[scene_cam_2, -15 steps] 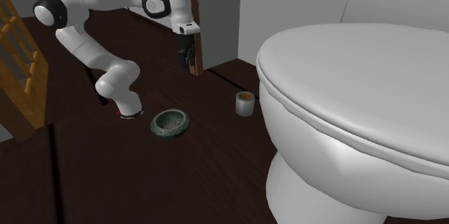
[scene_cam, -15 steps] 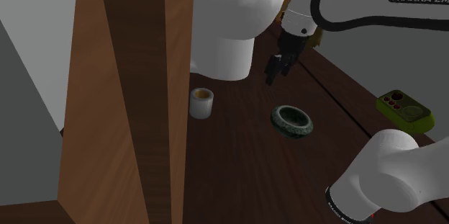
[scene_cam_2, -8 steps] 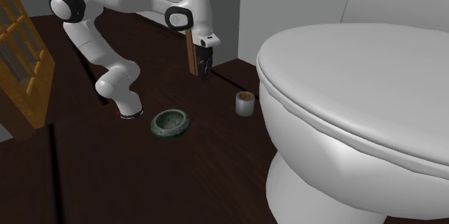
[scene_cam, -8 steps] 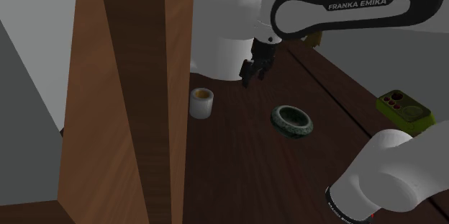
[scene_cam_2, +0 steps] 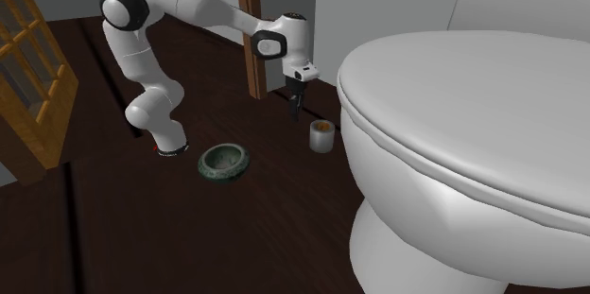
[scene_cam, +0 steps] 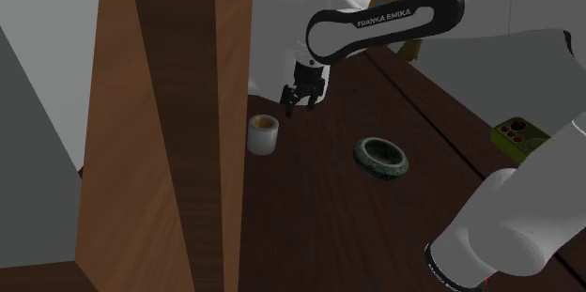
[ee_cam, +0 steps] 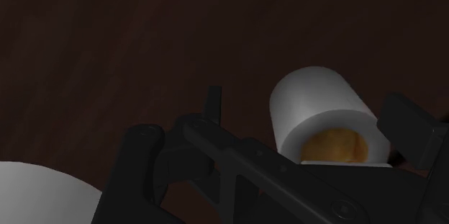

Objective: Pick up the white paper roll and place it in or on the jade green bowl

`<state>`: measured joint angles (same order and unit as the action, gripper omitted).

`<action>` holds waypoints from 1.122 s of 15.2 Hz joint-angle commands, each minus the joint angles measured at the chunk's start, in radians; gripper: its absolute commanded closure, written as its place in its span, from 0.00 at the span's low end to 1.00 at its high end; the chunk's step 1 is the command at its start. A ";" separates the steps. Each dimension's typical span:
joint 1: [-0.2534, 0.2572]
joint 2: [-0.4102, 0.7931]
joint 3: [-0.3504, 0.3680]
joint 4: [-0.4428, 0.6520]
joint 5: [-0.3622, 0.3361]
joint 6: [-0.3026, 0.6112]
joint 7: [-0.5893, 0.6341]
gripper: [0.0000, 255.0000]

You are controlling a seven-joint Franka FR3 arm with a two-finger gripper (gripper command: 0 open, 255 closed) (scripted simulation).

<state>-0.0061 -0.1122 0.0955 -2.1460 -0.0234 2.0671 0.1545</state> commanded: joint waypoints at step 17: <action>0.009 0.382 0.004 0.221 -0.009 0.146 0.039 0.00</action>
<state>0.0027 0.2661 0.0994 -1.9251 -0.0324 2.2095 0.1929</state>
